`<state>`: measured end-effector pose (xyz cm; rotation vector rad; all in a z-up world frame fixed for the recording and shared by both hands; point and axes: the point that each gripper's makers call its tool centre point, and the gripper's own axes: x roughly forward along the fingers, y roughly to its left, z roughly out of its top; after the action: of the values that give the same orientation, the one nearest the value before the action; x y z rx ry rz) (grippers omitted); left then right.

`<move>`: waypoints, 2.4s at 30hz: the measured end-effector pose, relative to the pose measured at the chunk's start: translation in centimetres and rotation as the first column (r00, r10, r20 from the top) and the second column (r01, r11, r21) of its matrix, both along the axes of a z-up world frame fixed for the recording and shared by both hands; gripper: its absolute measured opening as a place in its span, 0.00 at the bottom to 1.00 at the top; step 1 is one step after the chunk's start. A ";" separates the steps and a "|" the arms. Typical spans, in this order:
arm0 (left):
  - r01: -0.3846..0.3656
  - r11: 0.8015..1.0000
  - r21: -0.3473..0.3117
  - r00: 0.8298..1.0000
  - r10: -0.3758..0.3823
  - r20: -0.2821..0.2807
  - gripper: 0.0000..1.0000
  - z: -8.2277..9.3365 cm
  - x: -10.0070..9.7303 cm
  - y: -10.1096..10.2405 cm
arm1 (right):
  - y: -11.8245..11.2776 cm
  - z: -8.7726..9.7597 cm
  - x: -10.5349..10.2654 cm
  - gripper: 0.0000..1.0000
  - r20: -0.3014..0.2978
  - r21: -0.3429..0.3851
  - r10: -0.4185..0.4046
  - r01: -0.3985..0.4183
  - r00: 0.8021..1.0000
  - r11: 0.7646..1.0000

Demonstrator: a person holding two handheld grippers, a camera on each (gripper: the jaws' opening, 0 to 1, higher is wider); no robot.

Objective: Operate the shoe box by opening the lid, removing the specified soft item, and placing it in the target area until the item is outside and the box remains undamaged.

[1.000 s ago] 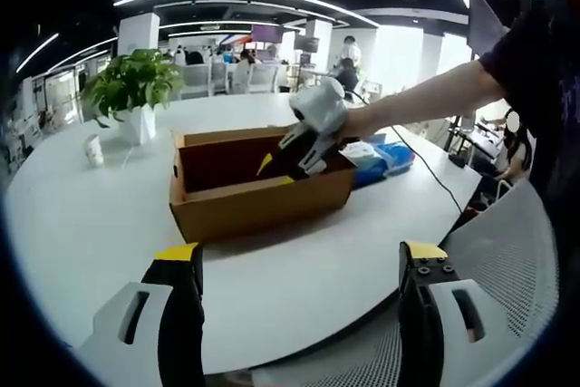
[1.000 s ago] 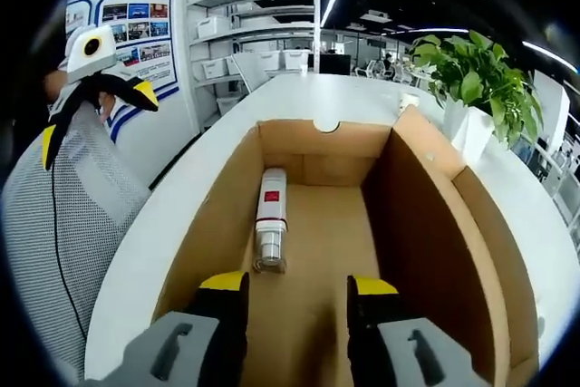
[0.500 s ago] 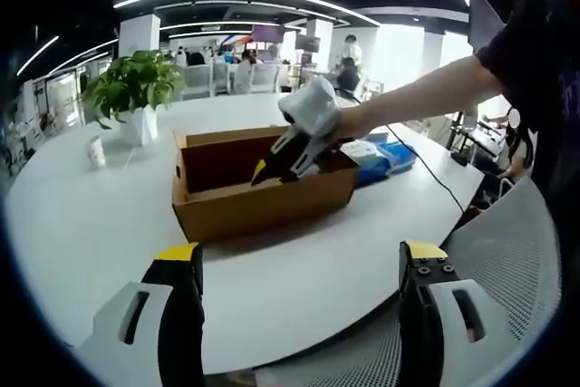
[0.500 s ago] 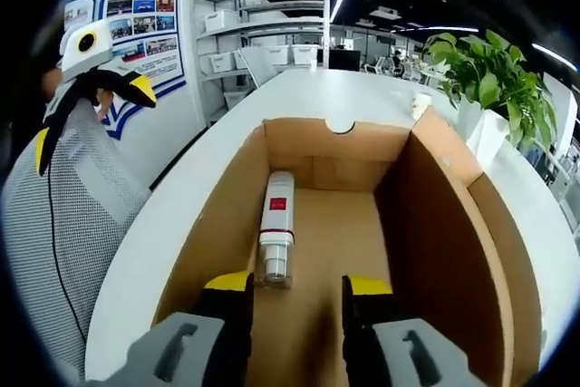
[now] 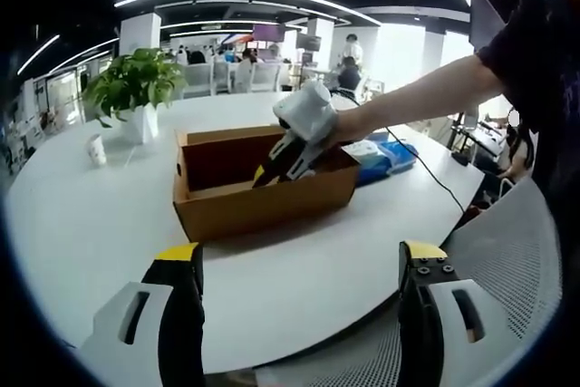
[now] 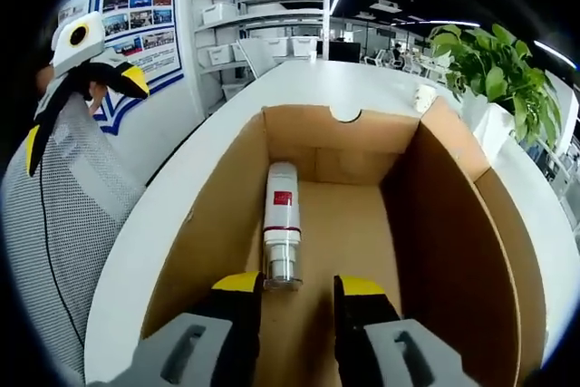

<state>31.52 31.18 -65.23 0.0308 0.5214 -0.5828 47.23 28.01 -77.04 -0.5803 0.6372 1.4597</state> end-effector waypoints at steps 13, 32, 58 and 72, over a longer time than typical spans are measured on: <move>-0.006 1.000 -0.004 1.000 0.006 -0.002 0.88 -0.1 0.1 0.2 | 0.6 -0.5 -0.6 0.18 0.026 -0.015 0.043 -0.043 0.999 0.999; -0.001 1.000 0.000 1.000 0.001 0.004 0.88 0.0 0.1 0.2 | 0.0 0.8 0.0 0.13 0.086 -0.007 0.025 -0.024 0.996 1.000; 0.030 0.999 0.013 0.999 -0.030 0.021 0.87 0.2 0.0 -0.3 | -1.6 3.5 0.3 0.11 0.134 0.025 -0.079 0.077 0.988 0.997; 0.038 0.999 0.009 0.999 -0.038 0.026 0.87 0.3 0.0 -0.4 | -3.1 4.3 -0.3 0.12 0.152 0.011 -0.085 0.084 0.985 0.996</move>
<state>31.49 30.82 -64.93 0.0568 0.4988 -0.6168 46.94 24.90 -72.77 -0.6468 0.5318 1.3235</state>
